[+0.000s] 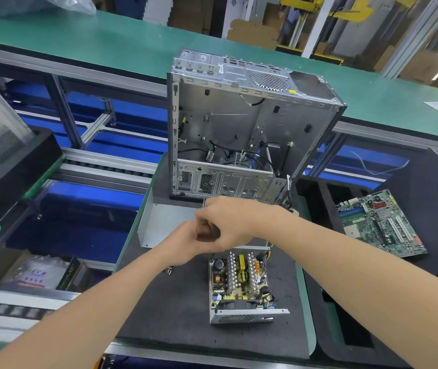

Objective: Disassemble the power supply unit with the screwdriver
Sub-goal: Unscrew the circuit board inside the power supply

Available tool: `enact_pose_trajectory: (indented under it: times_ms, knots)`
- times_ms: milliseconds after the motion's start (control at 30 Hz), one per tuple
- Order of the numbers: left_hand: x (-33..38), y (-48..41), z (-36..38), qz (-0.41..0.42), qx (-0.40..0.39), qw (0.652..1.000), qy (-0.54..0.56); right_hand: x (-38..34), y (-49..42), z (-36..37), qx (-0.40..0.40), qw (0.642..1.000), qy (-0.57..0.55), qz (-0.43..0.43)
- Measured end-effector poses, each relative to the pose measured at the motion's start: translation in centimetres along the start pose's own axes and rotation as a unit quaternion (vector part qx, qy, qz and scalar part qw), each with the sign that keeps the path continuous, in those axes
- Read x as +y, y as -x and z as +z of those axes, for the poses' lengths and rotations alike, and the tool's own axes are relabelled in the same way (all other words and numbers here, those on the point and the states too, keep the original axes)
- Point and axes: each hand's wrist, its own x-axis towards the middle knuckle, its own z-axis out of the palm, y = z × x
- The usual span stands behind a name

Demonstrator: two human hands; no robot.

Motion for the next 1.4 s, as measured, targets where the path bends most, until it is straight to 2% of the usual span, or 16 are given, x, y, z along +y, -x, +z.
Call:
enact_pose_trajectory:
  times_ms: [133,200,267,367,467,567,667,767,833,900,1000,1067,1133,1267,1400]
  knots:
    - [0.3,0.0,0.2,0.017,-0.021,0.999,0.035,-1.2,-0.1,-0.3,0.096,0.975,0.054,0.196]
    - [0.2,0.0,0.2,0.008,-0.024,0.999,0.030,-1.8,-0.4,-0.2,0.053,0.966,0.037,0.250]
    - [0.2,-0.1,0.2,0.000,-0.019,1.000,0.025,-1.8,-0.8,-0.1,-0.008,0.971,0.005,0.241]
    - [0.2,-0.2,0.3,-0.001,-0.013,0.999,0.049,-1.3,-0.7,-0.3,0.003,0.970,-0.078,0.230]
    - [0.3,0.0,0.3,0.009,-0.012,0.999,0.043,-0.7,-0.6,-0.4,0.002,0.988,-0.016,0.151]
    - [0.2,0.2,0.2,0.007,-0.001,0.999,0.045,0.1,-0.1,-0.8,-0.015,0.997,-0.009,0.070]
    - [0.1,0.1,0.1,-0.003,0.012,1.000,0.029,0.3,0.2,-0.6,-0.018,0.999,0.009,-0.038]
    - [0.1,0.0,0.0,-0.007,0.008,1.000,0.027,0.3,0.0,-0.1,-0.010,0.996,0.042,-0.083]
    - [0.3,0.2,0.0,-0.006,0.010,1.000,0.024,0.3,0.0,0.0,0.003,0.996,0.043,-0.079]
    - [0.4,0.2,0.1,-0.008,0.014,0.999,0.034,0.0,0.0,0.2,0.041,0.997,0.050,-0.032]
    - [0.4,0.0,0.5,-0.013,0.012,0.996,0.085,-1.1,-0.3,0.7,0.110,0.981,0.049,0.155]
    - [0.5,0.0,0.6,-0.005,0.015,0.999,0.050,-1.7,-0.6,1.0,0.086,0.970,0.011,0.226]
    - [0.4,0.1,0.5,0.007,0.000,0.999,0.049,-1.5,-0.6,0.9,0.059,0.975,-0.036,0.213]
    - [0.0,0.5,0.1,0.001,-0.016,0.998,0.063,-0.9,0.1,0.2,0.034,0.990,-0.067,0.119]
    - [0.2,0.7,0.1,0.018,-0.017,0.999,0.045,-0.6,0.6,-0.2,0.044,0.990,-0.084,0.105]
